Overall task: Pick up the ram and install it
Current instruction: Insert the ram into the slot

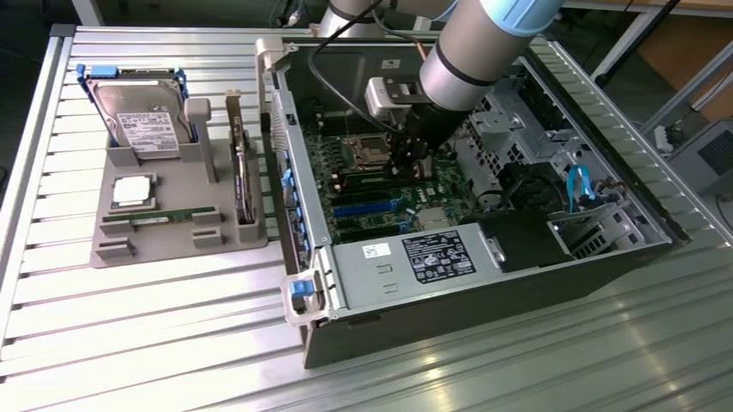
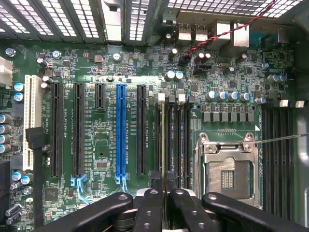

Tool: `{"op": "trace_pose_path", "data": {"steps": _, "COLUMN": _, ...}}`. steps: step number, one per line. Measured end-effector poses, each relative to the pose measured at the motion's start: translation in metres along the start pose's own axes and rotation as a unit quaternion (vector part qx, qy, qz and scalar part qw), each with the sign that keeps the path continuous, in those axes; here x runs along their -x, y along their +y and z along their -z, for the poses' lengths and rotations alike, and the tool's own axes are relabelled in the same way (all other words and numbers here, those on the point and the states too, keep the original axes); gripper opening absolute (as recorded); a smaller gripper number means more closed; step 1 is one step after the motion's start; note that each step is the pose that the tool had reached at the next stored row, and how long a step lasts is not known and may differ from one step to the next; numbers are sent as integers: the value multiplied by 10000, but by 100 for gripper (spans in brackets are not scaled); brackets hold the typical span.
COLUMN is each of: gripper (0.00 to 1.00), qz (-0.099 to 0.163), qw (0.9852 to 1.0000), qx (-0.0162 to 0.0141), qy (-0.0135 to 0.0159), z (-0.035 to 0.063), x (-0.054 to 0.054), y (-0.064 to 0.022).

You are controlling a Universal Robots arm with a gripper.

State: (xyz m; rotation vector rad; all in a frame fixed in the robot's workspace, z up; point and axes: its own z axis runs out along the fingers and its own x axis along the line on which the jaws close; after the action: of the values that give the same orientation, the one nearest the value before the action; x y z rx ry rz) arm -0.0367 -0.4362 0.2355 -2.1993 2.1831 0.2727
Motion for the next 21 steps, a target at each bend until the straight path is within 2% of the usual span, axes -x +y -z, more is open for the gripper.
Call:
{"op": "trace_pose_path", "data": {"steps": 17, "gripper": 12, "qz": -1, "qw": 10000, "qx": 0, "qy": 0, "z": -37, "x": 1, "y": -3}}
{"op": "trace_pose_path", "data": {"steps": 18, "gripper": 13, "qz": 0, "qw": 10000, "qx": -3, "qy": -5, "z": -40, "x": 2, "y": -5}}
{"op": "trace_pose_path", "data": {"steps": 20, "gripper": 25, "qz": 0, "qw": 10000, "qx": -1, "qy": -2, "z": -38, "x": 2, "y": -4}}
{"op": "trace_pose_path", "data": {"steps": 21, "gripper": 25, "qz": -1, "qw": 10000, "qx": 0, "qy": -1, "z": -37, "x": 1, "y": -3}}
